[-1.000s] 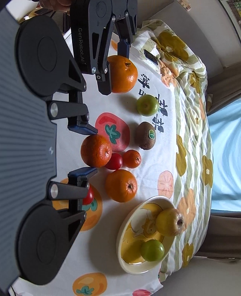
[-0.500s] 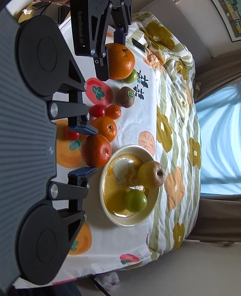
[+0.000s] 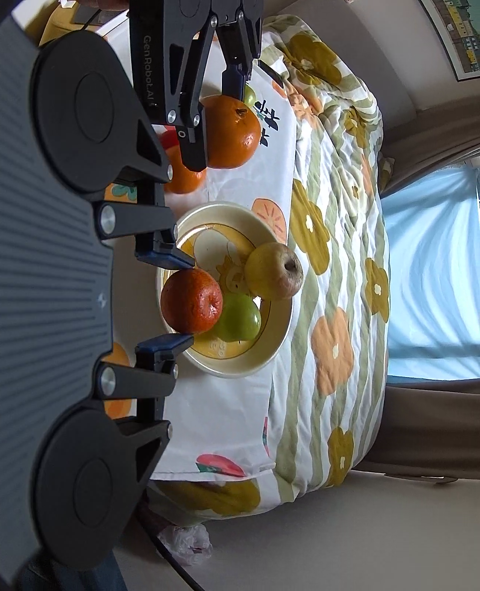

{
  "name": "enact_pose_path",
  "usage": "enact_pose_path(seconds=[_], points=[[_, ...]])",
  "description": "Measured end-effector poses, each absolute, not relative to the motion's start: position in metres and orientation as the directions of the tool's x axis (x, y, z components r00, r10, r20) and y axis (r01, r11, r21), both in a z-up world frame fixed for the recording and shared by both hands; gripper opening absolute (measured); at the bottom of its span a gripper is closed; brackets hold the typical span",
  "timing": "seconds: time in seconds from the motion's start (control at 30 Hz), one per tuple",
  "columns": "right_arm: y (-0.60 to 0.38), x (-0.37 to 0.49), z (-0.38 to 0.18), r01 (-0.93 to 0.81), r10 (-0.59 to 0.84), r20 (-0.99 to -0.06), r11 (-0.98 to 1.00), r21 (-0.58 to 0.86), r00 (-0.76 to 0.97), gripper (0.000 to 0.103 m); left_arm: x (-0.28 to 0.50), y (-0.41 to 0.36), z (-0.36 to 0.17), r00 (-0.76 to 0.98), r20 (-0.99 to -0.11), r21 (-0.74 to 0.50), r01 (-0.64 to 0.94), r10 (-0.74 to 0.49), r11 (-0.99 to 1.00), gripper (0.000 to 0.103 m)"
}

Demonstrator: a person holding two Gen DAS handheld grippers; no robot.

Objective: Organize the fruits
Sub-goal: 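Carry the orange with the left tool into the bowl while the right tool carries the tangerine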

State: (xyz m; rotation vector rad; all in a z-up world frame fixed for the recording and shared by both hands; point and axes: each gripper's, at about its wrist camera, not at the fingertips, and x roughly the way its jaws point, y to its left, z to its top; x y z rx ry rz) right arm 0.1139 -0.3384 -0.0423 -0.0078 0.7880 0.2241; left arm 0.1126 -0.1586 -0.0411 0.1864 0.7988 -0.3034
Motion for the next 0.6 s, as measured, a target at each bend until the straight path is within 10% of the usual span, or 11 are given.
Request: enact_pose_path(seconds=[0.6], points=[[-0.390,0.163,-0.076,-0.189,0.205,-0.742,0.976,0.107,0.639,0.052,0.185,-0.223,-0.103,0.563,-0.811,0.084,0.382,-0.159,0.920,0.066]])
